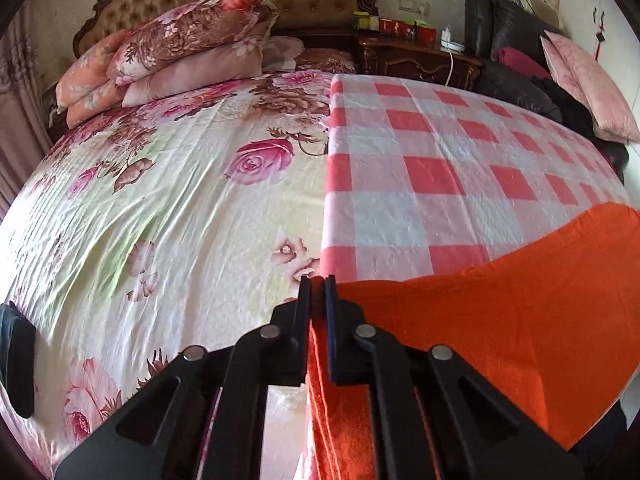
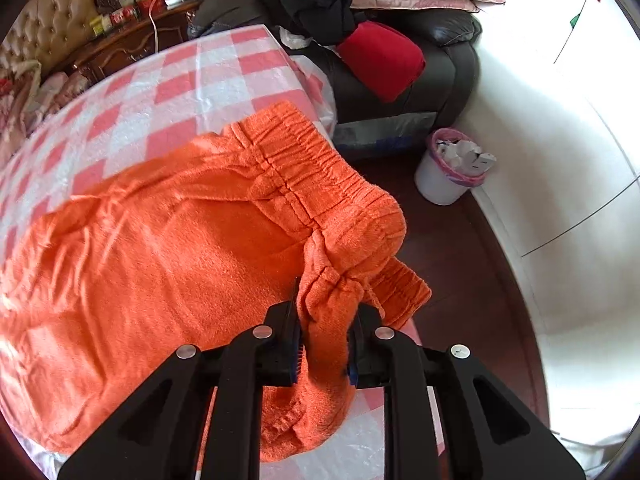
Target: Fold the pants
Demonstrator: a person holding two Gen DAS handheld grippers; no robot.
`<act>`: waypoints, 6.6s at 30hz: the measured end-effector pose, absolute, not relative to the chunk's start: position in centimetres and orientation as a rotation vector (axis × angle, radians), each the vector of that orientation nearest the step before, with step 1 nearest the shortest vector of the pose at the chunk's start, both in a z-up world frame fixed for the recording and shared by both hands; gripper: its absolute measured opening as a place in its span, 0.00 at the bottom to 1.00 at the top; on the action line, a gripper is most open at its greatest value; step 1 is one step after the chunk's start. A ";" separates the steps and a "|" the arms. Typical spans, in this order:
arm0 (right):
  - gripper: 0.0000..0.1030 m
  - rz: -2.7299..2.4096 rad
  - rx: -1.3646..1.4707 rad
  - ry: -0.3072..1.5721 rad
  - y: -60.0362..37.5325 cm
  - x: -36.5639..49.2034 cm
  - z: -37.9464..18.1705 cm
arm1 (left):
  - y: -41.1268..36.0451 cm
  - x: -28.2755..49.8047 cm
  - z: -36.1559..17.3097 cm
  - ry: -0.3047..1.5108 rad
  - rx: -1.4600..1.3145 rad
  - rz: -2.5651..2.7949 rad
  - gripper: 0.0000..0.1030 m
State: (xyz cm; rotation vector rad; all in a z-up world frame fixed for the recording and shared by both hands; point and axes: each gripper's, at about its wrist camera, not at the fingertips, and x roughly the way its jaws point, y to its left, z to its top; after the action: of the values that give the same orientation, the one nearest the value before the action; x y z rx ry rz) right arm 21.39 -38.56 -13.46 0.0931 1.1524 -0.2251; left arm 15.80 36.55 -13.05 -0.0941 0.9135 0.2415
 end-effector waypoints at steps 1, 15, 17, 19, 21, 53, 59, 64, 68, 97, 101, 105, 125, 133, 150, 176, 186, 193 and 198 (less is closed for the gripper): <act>0.17 -0.214 0.096 1.153 -38.4 21.3 -13.5 | 36.9 16.0 -13.2 0.919 -0.096 0.255 0.06; 0.17 -0.161 0.117 1.142 -38.1 20.2 -13.4 | 39.0 20.1 -15.5 0.967 -0.163 0.297 0.06; 0.17 -0.140 0.148 1.139 -38.3 19.7 -13.4 | 39.3 21.0 -15.5 0.970 -0.165 0.303 0.07; 0.17 -0.117 0.168 1.134 -38.5 19.1 -13.3 | 39.4 21.6 -15.6 0.980 -0.179 0.307 0.08; 0.21 -0.087 0.178 1.119 -38.5 18.4 -12.9 | 39.2 21.5 -15.1 0.982 -0.184 0.333 0.17; 0.13 0.062 0.166 0.938 -36.2 21.0 -6.1 | 1.1 13.8 -13.4 0.812 0.601 -0.363 0.02; 0.13 0.042 0.166 0.846 -37.0 17.6 -5.9 | 0.3 10.8 -14.1 0.706 0.664 -0.317 0.02; 0.13 0.012 0.171 0.992 -37.7 16.6 -11.2 | 0.3 10.1 -17.0 0.752 0.628 -0.325 0.02; 0.13 0.003 0.201 1.007 -38.2 16.0 -11.7 | 0.1 10.0 -17.2 0.760 0.623 -0.335 0.03; 0.57 0.274 -0.032 0.987 -18.7 10.8 -9.5 | 18.9 22.2 -10.7 0.826 -0.007 -0.332 0.30; 0.55 0.272 -0.084 1.029 -14.3 10.9 -12.4 | 17.1 27.3 -12.2 0.911 0.138 -0.410 0.27; 0.55 0.250 -0.142 1.065 -13.2 10.6 -14.1 | 14.9 30.3 -14.7 0.992 0.231 -0.490 0.19; 0.77 0.162 -0.135 1.046 -15.4 10.9 -14.9 | 17.3 19.4 -11.7 0.809 0.034 -0.252 0.51; 0.86 0.125 -0.162 1.035 -15.3 11.1 -15.1 | 19.3 11.6 -16.3 0.857 -0.002 -0.054 0.62; 0.89 0.020 -0.218 0.943 -18.0 11.2 -13.0 | 36.5 13.5 -13.8 0.781 -0.154 0.447 0.72; 0.85 -0.143 -0.161 1.020 -29.6 27.7 -14.7 | 21.6 24.0 -15.9 0.925 -0.109 0.193 0.32; 0.95 -0.152 -0.105 0.966 -30.6 27.4 -15.8 | 18.0 26.9 -12.4 0.855 0.055 0.130 0.38; 0.95 -0.164 -0.139 0.984 -30.2 28.0 -15.5 | 24.2 24.7 -14.0 0.906 -0.167 0.261 0.40; 0.95 -0.171 -0.106 0.961 -30.6 28.0 -15.7 | 30.4 20.9 -15.6 0.935 -0.177 0.353 0.47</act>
State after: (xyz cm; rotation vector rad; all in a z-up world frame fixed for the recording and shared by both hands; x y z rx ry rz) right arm 27.97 -30.61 -15.70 -0.1064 0.9614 -0.1706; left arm 20.86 30.41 -15.59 -0.1774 0.9348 0.3533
